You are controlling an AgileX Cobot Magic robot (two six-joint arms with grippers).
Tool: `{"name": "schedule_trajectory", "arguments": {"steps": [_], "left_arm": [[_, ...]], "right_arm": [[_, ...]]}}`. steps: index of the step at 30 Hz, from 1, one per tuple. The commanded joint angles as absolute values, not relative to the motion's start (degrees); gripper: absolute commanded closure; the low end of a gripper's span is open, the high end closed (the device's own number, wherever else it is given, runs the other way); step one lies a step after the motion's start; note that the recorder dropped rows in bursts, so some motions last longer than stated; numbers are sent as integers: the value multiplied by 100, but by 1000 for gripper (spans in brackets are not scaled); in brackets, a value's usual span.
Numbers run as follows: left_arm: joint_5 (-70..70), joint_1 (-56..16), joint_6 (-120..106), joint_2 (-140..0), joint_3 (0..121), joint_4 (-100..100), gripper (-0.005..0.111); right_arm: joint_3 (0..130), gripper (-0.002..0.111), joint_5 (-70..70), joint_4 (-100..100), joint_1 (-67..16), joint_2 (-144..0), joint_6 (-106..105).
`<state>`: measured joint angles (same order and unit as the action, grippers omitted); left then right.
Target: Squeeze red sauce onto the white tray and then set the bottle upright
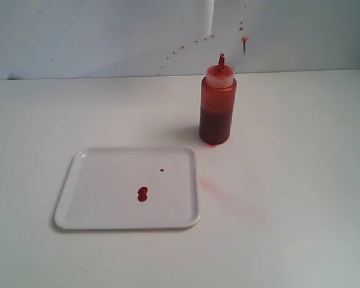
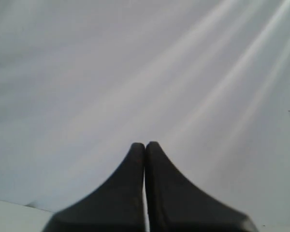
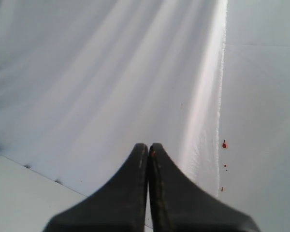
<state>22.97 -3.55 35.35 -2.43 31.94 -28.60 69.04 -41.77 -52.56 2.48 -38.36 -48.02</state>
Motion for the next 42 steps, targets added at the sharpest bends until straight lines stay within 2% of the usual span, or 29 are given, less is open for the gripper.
{"name": "schedule_trajectory", "arguments": {"steps": [1, 3, 7, 9, 14, 25, 42], "left_arm": [[1809, -331, 3575, -216, 2930, -2804, 105], [1788, -331, 3353, -205, 2697, -2631, 105], [1762, -331, 501, -203, 1970, -545, 105], [1672, -331, -63, -203, 1674, -123, 105], [1223, -331, 0, -203, 916, -54, 105], [1248, -331, 34, -203, 21, 0, 105], [1602, -271, 0, -203, 0, -82, 105]], "right_arm": [[6879, 108, -4136, -5240, 279, -3830, -4794], [6879, 108, -4136, -5240, 279, -3830, -4794], [6879, 108, -4136, -5240, 279, -3830, -4794], [6879, 108, -4136, -5240, 279, -3830, -4794], [6879, 108, -4136, -5240, 279, -3830, -4794], [6879, 108, -4136, -5240, 279, -3830, -4794], [6879, 108, -4136, -5240, 279, -3830, -4794]]}}
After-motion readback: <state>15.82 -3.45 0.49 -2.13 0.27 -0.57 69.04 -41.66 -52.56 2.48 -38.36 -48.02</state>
